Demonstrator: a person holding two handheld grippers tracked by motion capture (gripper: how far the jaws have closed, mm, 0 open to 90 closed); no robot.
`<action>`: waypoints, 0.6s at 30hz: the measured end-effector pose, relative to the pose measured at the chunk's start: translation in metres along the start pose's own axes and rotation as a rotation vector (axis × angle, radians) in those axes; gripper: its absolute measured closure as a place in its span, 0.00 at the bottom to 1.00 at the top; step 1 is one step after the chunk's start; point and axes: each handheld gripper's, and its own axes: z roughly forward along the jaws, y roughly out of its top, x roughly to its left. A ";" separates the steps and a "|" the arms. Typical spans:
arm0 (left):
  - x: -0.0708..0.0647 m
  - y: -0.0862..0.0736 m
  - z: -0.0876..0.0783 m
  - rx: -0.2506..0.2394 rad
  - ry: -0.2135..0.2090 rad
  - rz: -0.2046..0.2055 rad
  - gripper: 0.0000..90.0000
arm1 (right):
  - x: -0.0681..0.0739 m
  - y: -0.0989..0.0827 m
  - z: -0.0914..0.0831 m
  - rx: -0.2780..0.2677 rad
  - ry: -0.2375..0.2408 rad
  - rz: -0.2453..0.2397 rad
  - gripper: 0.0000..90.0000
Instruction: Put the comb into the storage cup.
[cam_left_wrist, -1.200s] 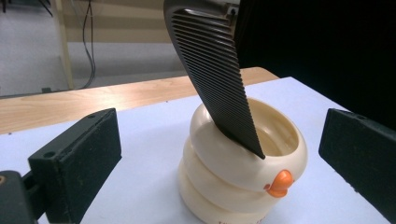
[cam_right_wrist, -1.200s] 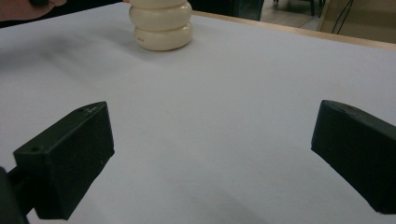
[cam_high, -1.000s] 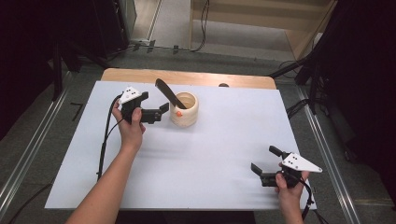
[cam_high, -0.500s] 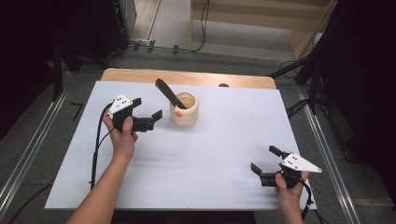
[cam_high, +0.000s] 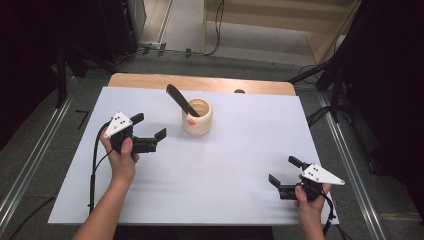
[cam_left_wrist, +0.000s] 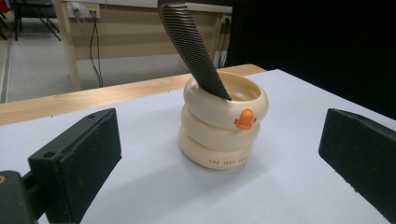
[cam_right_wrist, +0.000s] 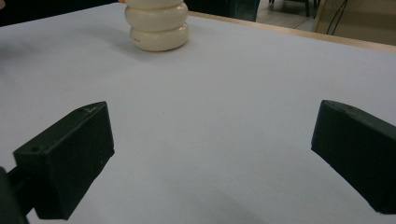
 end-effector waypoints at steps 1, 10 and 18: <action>0.000 -0.001 -0.003 -0.001 0.002 -0.001 0.00 | 0.000 0.000 0.000 -0.001 0.001 0.002 0.00; -0.001 -0.010 -0.022 -0.007 0.008 0.006 0.00 | 0.000 0.000 0.000 -0.002 -0.002 0.003 0.00; -0.002 -0.018 -0.037 -0.006 0.012 0.008 0.00 | -0.001 0.000 -0.001 -0.005 -0.001 0.007 0.00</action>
